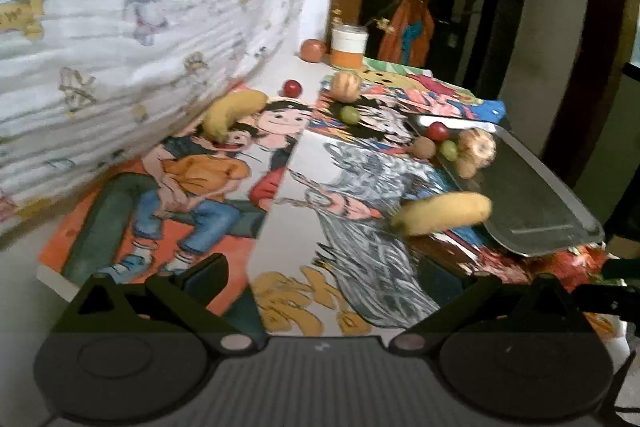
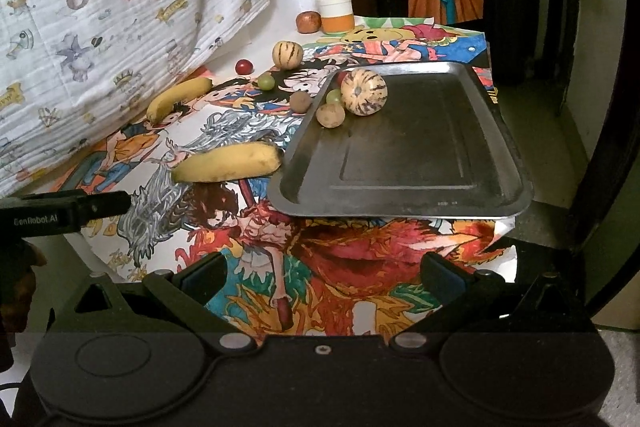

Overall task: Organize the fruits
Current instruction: 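Withdraw both open tools from the tray, then grasp a yellow banana with the left tool while the right tool grasps another banana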

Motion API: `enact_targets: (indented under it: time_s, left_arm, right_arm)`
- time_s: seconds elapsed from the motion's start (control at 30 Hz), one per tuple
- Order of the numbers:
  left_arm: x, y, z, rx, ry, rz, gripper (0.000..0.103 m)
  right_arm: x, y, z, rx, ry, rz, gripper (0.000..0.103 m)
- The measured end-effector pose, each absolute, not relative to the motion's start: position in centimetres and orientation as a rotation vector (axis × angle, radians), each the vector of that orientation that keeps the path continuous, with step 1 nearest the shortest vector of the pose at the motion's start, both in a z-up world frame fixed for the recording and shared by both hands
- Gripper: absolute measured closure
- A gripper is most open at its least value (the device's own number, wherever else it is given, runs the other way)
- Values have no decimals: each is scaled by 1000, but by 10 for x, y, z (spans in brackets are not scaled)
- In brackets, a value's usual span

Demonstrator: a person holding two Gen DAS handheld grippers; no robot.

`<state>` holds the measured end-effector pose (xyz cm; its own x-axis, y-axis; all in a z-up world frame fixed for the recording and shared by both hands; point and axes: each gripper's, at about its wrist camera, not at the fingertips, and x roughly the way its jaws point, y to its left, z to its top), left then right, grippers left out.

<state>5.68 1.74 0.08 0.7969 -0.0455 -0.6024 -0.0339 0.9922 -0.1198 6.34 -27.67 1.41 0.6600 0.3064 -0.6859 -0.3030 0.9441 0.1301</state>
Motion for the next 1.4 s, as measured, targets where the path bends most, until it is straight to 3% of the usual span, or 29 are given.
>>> enact_targets:
  time_s: [0.53, 1.4]
  left_arm:
    - [79, 42, -2, -139, 664, 107, 0]
    - [179, 61, -3, 43, 585, 176, 0]
  right_arm:
    - [89, -263, 35, -52, 661, 404, 0]
    - [159, -204, 6, -437, 578, 805, 1]
